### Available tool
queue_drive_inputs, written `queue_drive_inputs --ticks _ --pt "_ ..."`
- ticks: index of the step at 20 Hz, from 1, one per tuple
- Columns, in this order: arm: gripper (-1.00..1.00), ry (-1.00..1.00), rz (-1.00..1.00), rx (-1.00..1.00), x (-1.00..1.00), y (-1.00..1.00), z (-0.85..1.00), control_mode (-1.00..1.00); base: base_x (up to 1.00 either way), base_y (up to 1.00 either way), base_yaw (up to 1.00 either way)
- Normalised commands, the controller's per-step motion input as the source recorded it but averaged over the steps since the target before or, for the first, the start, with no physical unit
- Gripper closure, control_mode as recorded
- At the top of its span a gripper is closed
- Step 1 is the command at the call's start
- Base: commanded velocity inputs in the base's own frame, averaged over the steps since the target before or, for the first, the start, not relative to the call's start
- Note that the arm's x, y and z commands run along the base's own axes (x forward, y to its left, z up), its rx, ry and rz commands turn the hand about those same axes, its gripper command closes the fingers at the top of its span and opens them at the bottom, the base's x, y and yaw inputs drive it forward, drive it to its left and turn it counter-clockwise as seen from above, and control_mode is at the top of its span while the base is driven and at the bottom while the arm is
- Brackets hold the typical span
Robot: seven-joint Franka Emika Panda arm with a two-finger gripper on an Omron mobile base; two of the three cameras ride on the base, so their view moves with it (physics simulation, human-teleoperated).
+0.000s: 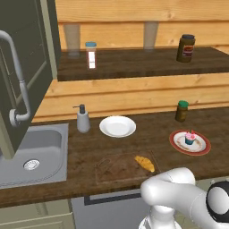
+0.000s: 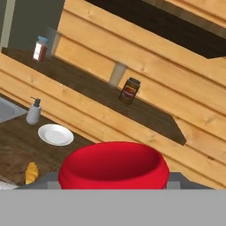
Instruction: From the different types of pastries on the counter, select a croissant and place it on the cutting board. Then retrieve a jar of jam from the cabinet and place it alongside the croissant on the cutting board.
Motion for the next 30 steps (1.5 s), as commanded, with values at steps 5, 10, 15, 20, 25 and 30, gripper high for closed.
queue_drive_inputs --ticks 5,10,15,20,25,30 --pt "1.00 0.00 0.00 0.00 0.00 0.00 0.00 1.00 0.00 0.00 0.00" --pt "1.00 0.10 0.00 -0.02 0.00 0.00 -0.18 -1.00 0.00 0.00 0.00" --pt "1.00 -0.07 0.00 0.06 -0.29 -0.13 -0.30 -1.00 0.00 0.00 0.00" --pt "1.00 -0.18 0.09 0.12 -0.15 0.62 -1.00 -1.00 0.00 0.00 0.00" --pt "1.00 0.09 0.12 0.06 1.00 0.99 -0.98 -1.00 0.00 0.00 0.00" --pt "1.00 0.06 0.23 0.12 1.00 0.93 -0.98 -1.00 0.00 0.00 0.00"
